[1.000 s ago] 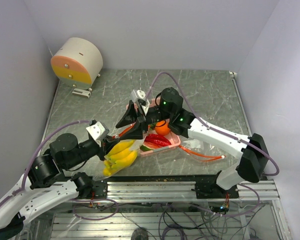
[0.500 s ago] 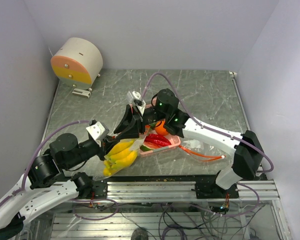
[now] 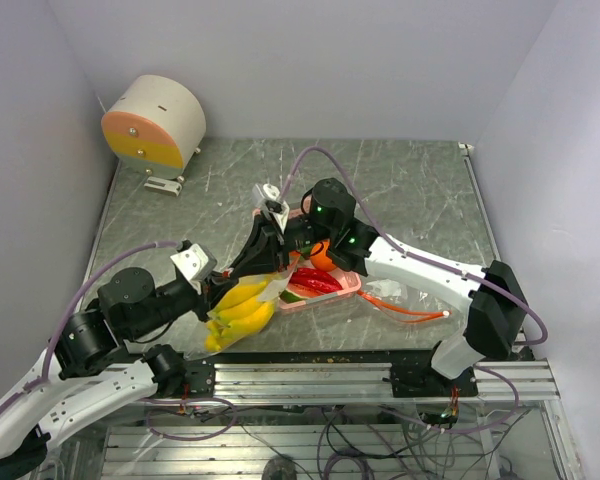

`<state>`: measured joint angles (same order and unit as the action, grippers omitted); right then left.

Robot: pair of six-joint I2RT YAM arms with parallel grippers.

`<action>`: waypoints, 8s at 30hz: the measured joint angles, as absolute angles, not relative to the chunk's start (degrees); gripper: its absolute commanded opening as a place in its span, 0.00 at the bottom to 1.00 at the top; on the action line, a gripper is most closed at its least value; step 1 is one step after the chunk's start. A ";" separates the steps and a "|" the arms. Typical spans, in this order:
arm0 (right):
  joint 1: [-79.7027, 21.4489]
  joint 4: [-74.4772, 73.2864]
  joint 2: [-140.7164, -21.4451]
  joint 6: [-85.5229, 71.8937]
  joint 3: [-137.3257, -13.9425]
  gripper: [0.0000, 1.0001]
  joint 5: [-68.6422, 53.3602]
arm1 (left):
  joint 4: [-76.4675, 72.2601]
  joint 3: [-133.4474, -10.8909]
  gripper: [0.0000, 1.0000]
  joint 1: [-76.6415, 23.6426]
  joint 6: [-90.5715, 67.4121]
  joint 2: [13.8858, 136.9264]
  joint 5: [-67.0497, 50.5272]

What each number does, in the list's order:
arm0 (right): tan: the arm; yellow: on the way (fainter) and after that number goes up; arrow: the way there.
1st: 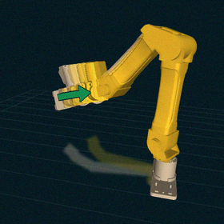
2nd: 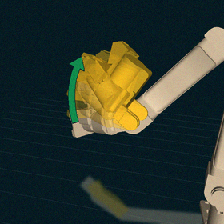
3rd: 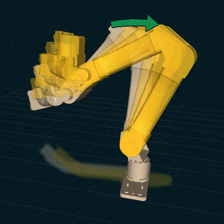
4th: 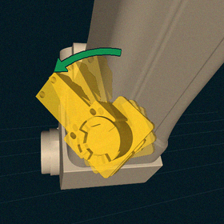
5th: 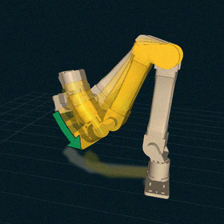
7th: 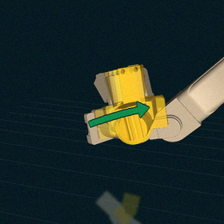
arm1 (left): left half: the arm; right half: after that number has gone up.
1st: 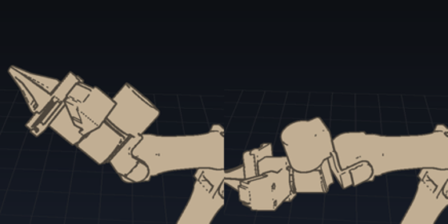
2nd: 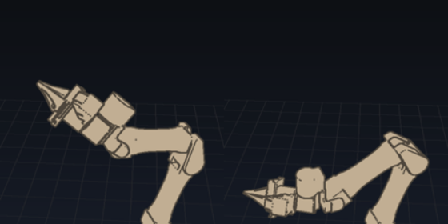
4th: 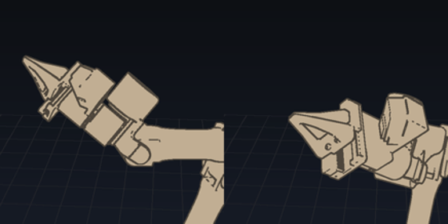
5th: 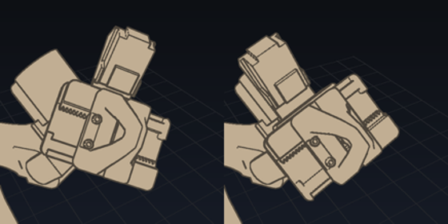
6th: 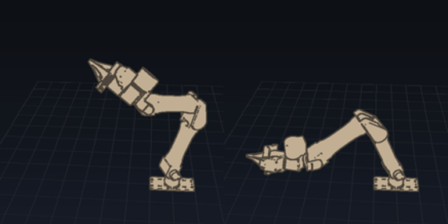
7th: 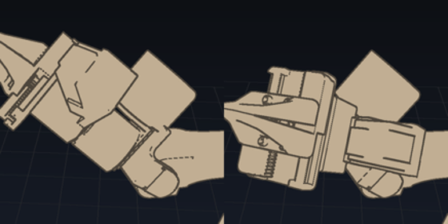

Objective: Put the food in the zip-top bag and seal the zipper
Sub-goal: Zip the zipper food storage bag at the center of the board, then place the zipper food storage bag at the corner of the board, then pick up the zipper food storage bag at the center of the board, then open the zipper of the food storage bag.

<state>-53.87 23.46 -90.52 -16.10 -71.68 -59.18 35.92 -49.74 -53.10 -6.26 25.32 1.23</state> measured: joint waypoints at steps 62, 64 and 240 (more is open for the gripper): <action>-40.64 -6.92 -78.56 -17.85 -66.65 1.00 -0.05 | 37.67 -50.54 0.07 -53.47 -23.38 18.55 54.59; -39.53 -10.15 -78.35 -21.21 -66.76 1.00 7.77 | 37.30 -49.19 0.07 -53.47 -25.82 20.05 59.88; -64.58 -9.08 -100.88 -39.88 -74.98 0.48 26.94 | 62.83 -65.25 0.07 -53.63 -39.64 42.54 41.19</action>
<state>-64.58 -9.08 -100.88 -39.88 -74.98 26.94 62.83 -65.25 -53.63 -39.64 42.54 41.19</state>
